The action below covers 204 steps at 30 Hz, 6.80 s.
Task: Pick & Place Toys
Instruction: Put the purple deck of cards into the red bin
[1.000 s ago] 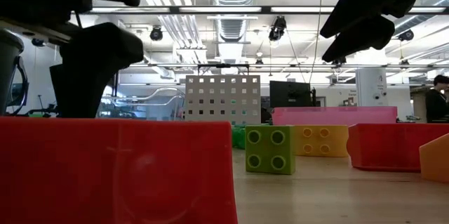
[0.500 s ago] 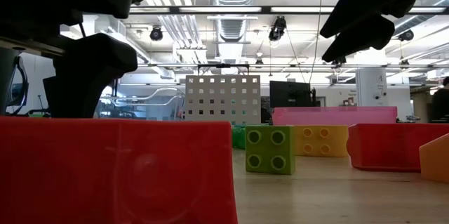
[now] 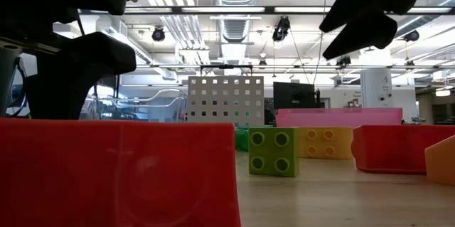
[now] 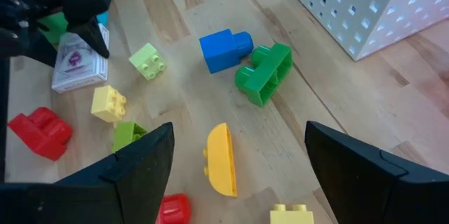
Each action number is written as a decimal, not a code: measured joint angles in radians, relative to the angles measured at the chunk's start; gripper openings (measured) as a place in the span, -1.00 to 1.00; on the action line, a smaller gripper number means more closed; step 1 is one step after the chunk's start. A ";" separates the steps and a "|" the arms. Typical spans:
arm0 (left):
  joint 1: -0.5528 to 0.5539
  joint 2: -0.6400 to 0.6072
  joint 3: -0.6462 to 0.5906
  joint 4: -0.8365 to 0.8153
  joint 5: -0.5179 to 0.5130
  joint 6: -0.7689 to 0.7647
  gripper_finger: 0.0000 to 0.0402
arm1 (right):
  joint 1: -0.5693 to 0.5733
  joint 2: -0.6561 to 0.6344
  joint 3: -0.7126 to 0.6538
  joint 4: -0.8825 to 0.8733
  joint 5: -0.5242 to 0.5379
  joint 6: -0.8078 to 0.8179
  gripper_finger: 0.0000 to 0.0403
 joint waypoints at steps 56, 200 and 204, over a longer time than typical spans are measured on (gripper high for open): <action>0.150 -0.275 0.000 0.209 0.291 -0.127 0.43 | 0.205 0.601 0.504 0.462 0.212 -1.570 0.53; 0.168 -0.564 0.010 -0.081 -0.387 -0.089 0.75 | -1.119 -0.225 -0.171 -0.006 -0.556 -0.066 -0.79; 0.168 -0.564 0.010 -0.081 -0.387 -0.088 0.75 | -1.173 -0.239 -0.210 0.015 -0.602 -0.046 -0.79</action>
